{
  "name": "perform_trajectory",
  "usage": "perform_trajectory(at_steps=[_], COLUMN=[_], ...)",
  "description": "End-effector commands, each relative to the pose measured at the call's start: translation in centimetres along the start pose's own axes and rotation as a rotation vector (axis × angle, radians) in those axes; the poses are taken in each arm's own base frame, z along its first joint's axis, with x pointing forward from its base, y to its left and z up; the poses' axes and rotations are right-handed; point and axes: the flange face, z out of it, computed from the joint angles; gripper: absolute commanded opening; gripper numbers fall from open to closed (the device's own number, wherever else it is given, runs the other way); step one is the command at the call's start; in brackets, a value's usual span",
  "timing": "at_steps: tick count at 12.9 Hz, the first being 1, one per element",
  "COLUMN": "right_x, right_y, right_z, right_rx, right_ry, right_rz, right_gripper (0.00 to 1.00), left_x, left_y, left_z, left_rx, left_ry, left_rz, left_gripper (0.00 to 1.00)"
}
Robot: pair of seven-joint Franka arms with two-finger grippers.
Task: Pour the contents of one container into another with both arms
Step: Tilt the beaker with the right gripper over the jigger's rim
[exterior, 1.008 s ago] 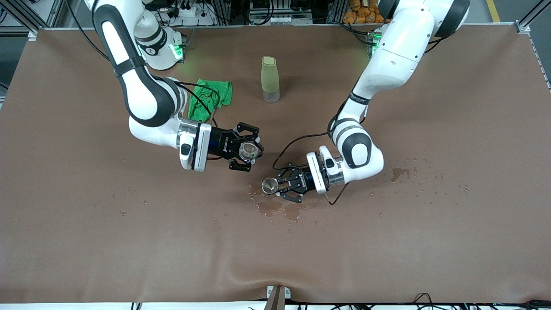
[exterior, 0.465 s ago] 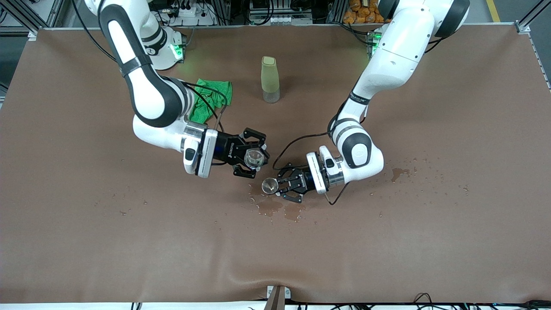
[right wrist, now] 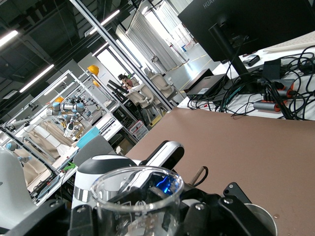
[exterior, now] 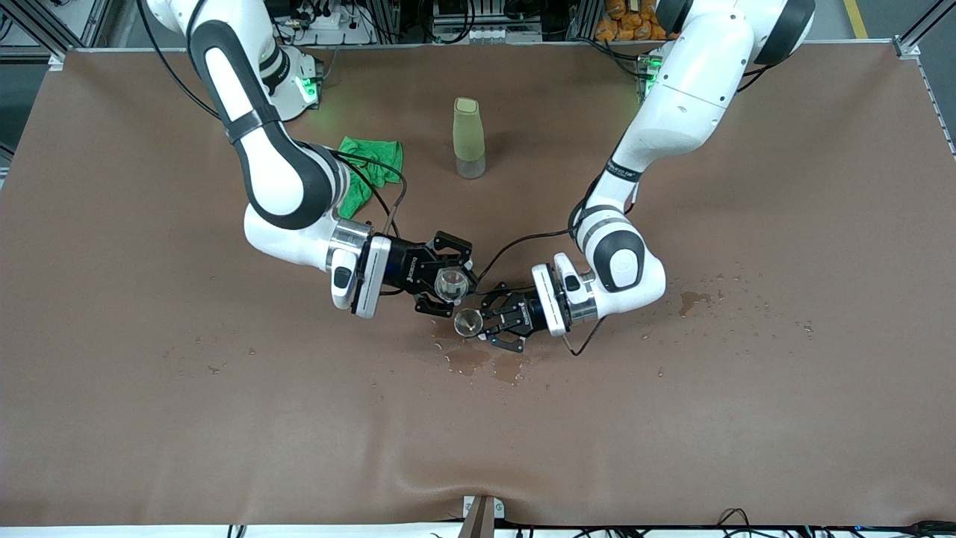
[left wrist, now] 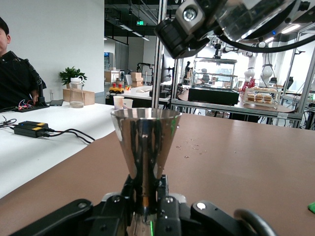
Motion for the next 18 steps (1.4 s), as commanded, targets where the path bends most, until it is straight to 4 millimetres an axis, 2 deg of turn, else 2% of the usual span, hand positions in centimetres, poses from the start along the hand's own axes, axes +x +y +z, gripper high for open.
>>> perform_trajectory(at_steps=[1,7,10,18], right_x=[0.64,0.64,0.30,0.49], right_y=[-0.34,-0.31,-0.91,-0.79], right_z=[0.60,0.64,1.28,1.13], right_rx=[-0.005,-0.004,0.005,-0.005], right_ry=[0.015,0.018,0.012,0.019], right_rz=[0.026,0.102,0.154,0.194], right_gripper=[0.00,0.00,0.00,0.00], left_x=[0.16,-0.06,-0.05,-0.39], left_y=[-0.21,-0.13,-0.14,-0.05], left_z=[0.61,0.68,0.68,0.75], left_rx=[0.016,0.017,0.019,0.018], left_ry=[0.019,0.019,0.021,0.018], left_rz=[0.011,0.007,0.005,0.001], left_gripper=[0.00,0.00,0.00,0.00])
